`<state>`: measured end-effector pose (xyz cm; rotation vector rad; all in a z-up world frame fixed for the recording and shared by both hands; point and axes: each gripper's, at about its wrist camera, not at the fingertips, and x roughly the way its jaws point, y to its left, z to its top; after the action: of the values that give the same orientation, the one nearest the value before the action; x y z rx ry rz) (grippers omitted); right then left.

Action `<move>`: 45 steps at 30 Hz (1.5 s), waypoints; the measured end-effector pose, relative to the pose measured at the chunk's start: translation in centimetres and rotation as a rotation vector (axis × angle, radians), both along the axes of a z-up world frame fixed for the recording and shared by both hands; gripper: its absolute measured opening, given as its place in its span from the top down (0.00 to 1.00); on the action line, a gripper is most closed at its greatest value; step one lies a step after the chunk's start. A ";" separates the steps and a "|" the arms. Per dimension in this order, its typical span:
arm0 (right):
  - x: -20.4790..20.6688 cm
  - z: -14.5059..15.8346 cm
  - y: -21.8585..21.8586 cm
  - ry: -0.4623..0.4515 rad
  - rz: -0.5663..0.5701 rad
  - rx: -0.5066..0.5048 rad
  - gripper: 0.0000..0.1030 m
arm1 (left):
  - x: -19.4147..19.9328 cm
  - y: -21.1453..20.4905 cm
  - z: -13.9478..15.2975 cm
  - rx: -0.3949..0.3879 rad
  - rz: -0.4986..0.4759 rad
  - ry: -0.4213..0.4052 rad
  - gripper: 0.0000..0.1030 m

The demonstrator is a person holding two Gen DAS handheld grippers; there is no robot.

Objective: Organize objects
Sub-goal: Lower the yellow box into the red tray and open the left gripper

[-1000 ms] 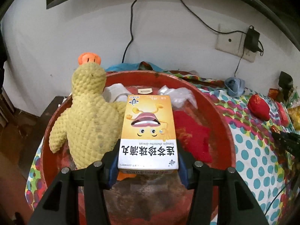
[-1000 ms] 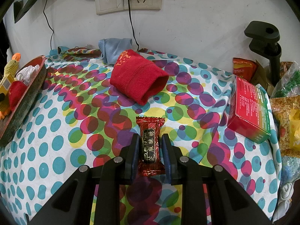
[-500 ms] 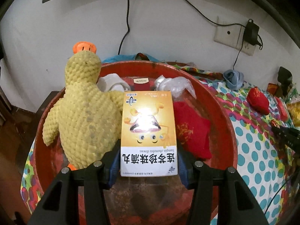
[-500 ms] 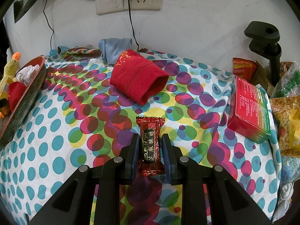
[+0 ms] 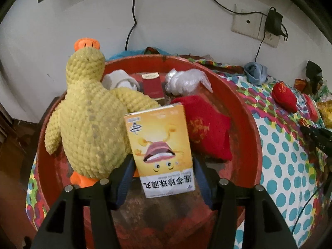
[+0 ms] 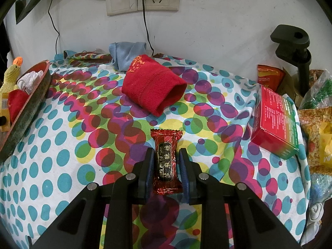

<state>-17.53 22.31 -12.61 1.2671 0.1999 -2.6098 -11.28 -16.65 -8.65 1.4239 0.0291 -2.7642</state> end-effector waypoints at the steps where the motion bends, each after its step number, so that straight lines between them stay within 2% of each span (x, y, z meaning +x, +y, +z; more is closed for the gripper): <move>1: 0.0 0.0 0.0 0.000 0.000 0.000 0.77 | 0.0 -0.2 0.0 0.008 0.006 0.001 0.43; 7: 0.0 0.0 0.0 0.000 0.000 0.001 0.77 | 0.6 -0.6 0.7 0.047 -0.002 0.029 0.43; 11: 0.0 0.0 0.0 0.000 0.000 0.000 0.77 | 1.5 -0.1 0.9 0.023 -0.026 0.057 0.43; 14: 0.0 0.0 0.1 0.000 0.001 0.001 0.77 | 3.2 0.1 1.4 -0.004 -0.006 0.103 0.43; 16: 0.0 0.0 0.1 0.000 0.001 0.000 0.77 | 4.5 -0.1 1.8 0.015 0.003 0.130 0.43; 21: 0.0 0.0 0.1 0.000 0.001 -0.001 0.77 | 7.5 -1.1 2.2 0.043 -0.005 0.136 0.43; 26: 0.0 0.0 0.0 0.001 0.002 0.006 0.78 | 10.9 -1.4 3.6 -0.008 -0.023 0.206 0.43; 28: 0.0 0.0 -0.1 0.004 0.002 0.015 0.78 | 12.1 -1.6 4.0 -0.037 -0.021 0.242 0.39; 33: 0.1 0.0 -0.5 0.013 0.001 0.047 0.78 | 13.3 -2.2 3.9 -0.094 -0.016 0.239 0.37; 35: 0.1 0.0 -0.5 0.012 0.000 0.046 0.78 | 13.8 -2.8 4.1 -0.102 0.010 0.265 0.37; 41: 0.1 0.1 -0.5 0.013 -0.006 0.048 0.78 | 14.4 -4.4 4.5 -0.083 0.031 0.283 0.37; 45: 0.1 0.1 -0.8 0.007 -0.065 0.050 0.78 | 14.0 -5.6 4.0 -0.007 0.049 0.247 0.37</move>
<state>-17.39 21.52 -12.48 1.3027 0.2297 -2.6801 2.75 -22.21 -4.64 1.0563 0.0586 -2.8773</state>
